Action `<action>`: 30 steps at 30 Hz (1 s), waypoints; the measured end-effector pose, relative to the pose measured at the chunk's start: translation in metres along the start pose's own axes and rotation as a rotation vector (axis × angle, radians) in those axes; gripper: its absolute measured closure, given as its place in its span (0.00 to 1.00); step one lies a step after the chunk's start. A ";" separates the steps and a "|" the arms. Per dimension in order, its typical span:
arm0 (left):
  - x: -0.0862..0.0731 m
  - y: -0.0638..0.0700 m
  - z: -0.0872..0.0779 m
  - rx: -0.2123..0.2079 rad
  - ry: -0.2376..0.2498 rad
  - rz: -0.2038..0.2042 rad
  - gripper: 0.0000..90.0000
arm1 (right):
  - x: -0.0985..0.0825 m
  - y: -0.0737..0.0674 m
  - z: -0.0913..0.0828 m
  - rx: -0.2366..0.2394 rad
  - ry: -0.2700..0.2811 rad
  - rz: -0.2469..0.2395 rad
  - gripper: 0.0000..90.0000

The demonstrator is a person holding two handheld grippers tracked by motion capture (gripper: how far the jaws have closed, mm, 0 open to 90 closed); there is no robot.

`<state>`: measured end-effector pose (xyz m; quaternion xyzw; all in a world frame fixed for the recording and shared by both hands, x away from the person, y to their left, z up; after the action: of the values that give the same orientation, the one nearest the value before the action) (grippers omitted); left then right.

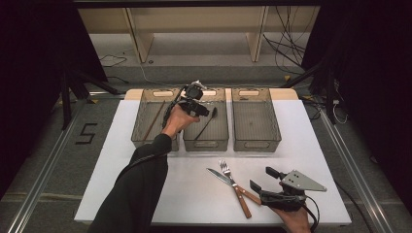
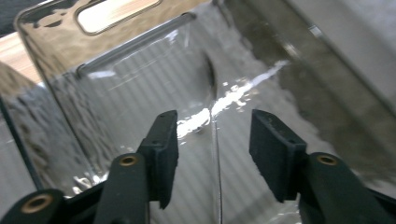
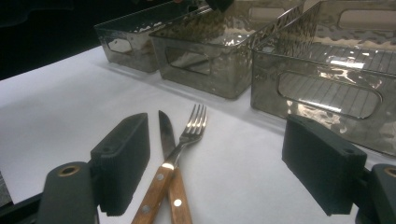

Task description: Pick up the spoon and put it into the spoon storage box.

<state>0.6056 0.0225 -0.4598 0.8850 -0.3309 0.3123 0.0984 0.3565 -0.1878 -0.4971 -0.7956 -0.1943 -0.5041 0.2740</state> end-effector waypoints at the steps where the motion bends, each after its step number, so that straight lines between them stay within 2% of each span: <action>1: 0.001 0.002 -0.002 -0.012 0.003 -0.002 0.53 | 0.000 0.000 0.000 0.000 0.000 0.000 0.27; 5: 0.001 0.011 -0.013 -0.044 0.029 -0.009 0.44 | 0.000 0.000 0.000 0.000 0.000 -0.002 0.27; 8: -0.003 0.018 -0.024 -0.082 0.071 -0.027 0.40 | 0.000 -0.001 0.000 0.000 0.001 -0.001 0.27; 11: -0.010 0.024 -0.037 -0.093 0.104 -0.018 0.36 | 0.001 -0.001 -0.001 -0.001 0.000 0.001 0.27; 16: -0.027 0.030 -0.059 -0.100 0.167 -0.028 0.32 | 0.000 -0.003 0.001 -0.003 -0.007 0.000 0.27; 19: -0.038 0.039 -0.069 -0.092 0.186 0.000 0.30 | -0.001 -0.003 0.002 0.000 -0.014 -0.001 0.27; 24: -0.059 0.051 -0.086 -0.123 0.254 -0.001 0.29 | -0.001 -0.004 0.002 -0.001 -0.016 -0.002 0.27; 25: -0.064 0.054 -0.089 -0.128 0.279 -0.014 0.29 | -0.001 -0.004 0.002 -0.002 -0.017 -0.002 0.27; 30: -0.087 0.061 -0.095 -0.154 0.309 -0.016 0.28 | -0.002 -0.007 0.003 0.003 -0.022 -0.004 0.27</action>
<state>0.4684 0.0577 -0.4408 0.8188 -0.3277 0.4177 0.2182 0.3539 -0.1807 -0.4983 -0.8003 -0.1995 -0.4957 0.2721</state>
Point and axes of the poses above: each handheld gripper's, and its own axes: z roughly forward along the jaws, x roughly out of its top, y roughly to its right, the point moved 9 cm from there along z, roughly forward along the jaws, and after that the axes turned 9 degrees about z, right-handed, at the moved point
